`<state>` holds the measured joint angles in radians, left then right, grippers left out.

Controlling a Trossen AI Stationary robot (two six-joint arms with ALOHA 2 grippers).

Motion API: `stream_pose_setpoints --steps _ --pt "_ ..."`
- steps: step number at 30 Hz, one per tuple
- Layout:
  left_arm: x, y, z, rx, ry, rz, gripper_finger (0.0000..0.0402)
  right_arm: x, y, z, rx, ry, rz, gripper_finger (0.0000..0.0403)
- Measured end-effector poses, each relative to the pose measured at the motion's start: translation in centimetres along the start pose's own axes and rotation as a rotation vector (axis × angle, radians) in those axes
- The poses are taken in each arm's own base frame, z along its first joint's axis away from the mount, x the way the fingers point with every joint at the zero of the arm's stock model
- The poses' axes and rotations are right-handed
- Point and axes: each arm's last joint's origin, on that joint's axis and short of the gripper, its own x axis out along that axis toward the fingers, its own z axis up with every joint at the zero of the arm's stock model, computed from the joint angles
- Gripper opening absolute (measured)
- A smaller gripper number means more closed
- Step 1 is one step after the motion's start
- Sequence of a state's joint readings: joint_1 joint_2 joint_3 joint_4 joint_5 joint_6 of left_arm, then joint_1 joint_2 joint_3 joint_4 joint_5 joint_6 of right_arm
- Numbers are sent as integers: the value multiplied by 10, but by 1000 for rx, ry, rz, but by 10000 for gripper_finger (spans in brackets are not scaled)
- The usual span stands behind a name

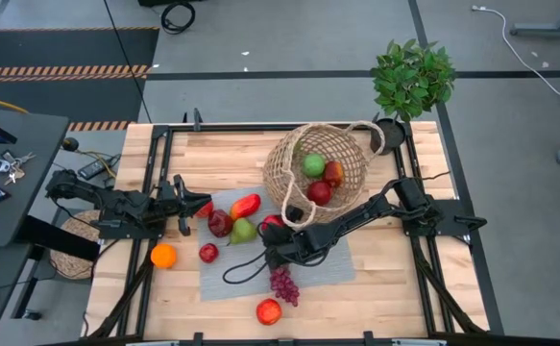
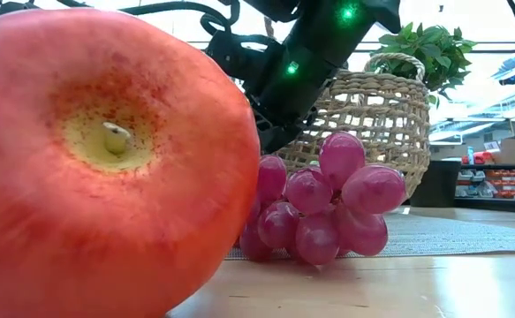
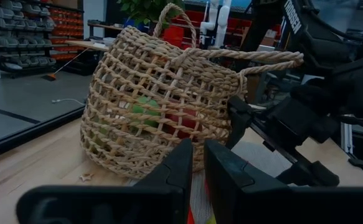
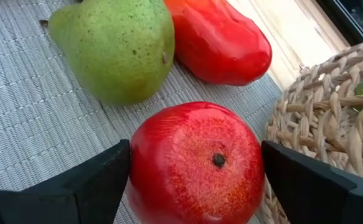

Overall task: Build produce basket
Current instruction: Put the red apple into the brown basket

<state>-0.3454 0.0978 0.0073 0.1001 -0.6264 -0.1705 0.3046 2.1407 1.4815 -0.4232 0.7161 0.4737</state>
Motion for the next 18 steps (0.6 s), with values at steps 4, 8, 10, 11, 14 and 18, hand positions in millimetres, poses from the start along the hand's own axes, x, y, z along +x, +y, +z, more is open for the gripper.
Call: stream_pose_setpoints --steps 4,8,10,11,14,18 --pt "0 0 0 0 0 0 48 0 0 0 -3 -2 5 347" --pt "0 0 0 0 1 0 48 0 1 1 -1 -4 6 345" --pt "0 0 0 0 0 0 48 -1 2 3 -3 -5 15 345" --pt "0 0 0 0 0 0 48 -3 3 4 -9 -8 22 345" --pt "0 0 0 0 0 0 48 -10 7 9 -28 -26 42 345" --pt "0 0 0 0 0 0 48 -18 7 18 -17 -54 54 345"
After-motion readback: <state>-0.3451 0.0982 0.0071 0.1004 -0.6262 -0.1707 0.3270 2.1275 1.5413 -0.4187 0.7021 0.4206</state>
